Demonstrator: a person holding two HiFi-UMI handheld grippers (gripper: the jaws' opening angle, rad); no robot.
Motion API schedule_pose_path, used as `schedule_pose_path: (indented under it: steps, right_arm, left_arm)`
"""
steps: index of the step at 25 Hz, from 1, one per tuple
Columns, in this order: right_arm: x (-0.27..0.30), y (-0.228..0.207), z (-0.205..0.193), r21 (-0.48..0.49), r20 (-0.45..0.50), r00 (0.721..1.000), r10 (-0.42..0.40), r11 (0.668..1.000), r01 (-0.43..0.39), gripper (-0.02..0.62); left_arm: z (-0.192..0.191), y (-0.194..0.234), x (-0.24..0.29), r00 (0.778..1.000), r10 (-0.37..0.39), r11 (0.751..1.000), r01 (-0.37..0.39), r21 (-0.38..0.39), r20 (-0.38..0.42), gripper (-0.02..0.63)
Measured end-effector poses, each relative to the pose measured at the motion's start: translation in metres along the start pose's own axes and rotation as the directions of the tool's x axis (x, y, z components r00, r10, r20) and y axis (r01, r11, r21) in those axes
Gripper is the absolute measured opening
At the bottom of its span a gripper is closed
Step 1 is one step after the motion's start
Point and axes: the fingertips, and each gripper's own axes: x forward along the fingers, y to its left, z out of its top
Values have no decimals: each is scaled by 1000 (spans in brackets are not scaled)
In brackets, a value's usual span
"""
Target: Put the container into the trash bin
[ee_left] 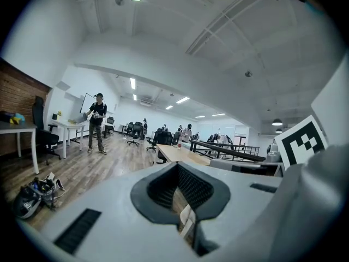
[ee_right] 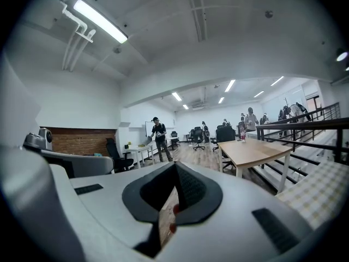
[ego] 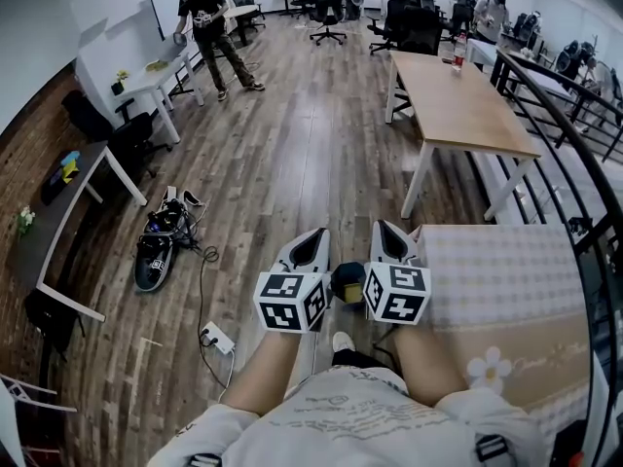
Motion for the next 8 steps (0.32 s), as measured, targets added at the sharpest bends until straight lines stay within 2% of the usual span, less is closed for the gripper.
schedule_pose_path:
  steps: [8]
  right_arm:
    - [0,-2,-2,1,-9,1000,-9,1000,9,3]
  left_arm:
    - [-1,-3,0,1000,-6,1000,6,1,-11,5]
